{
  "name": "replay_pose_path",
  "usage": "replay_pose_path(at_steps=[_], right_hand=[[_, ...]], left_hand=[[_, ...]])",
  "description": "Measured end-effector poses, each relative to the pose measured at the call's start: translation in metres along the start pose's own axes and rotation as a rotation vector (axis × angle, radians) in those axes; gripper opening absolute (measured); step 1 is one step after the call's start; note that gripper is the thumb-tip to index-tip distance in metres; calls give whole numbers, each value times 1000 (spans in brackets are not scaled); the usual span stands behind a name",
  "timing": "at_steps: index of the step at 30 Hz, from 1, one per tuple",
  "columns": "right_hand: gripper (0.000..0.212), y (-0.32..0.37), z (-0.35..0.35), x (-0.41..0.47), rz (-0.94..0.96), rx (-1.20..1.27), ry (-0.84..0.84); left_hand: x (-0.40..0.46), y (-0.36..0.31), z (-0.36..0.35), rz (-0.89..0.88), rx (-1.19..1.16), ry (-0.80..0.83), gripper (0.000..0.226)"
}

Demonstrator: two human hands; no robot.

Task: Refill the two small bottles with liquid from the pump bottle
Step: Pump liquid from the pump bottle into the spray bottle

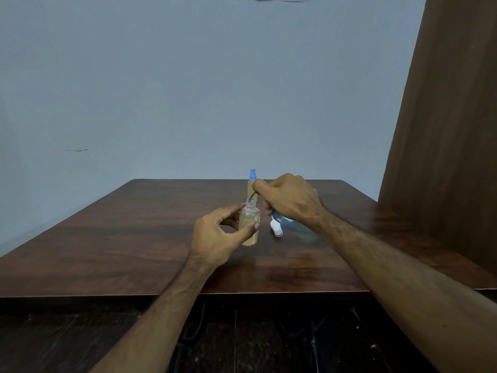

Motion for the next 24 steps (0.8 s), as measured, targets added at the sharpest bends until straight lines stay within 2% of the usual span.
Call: replay_pose_path(at_steps=[8, 14, 24], right_hand=[[50, 1, 3, -1, 51, -5, -2], [59, 3, 3, -1, 62, -43, -2], [55, 3, 3, 1, 91, -31, -18]], left_hand=[[-1, 2, -1, 11, 10, 4, 47], [0, 3, -1, 23, 16, 0, 47], [1, 7, -1, 36, 41, 6, 54]])
Point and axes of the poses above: each hand's wrist, its own x-axis towards the middle knuckle, its own z-axis out of the back of the hand, y = z × x, the point moved 3 cm from there along x, towards the middle knuckle, and after that the axes turned 4 degrees about x, right-handed, at the moved point
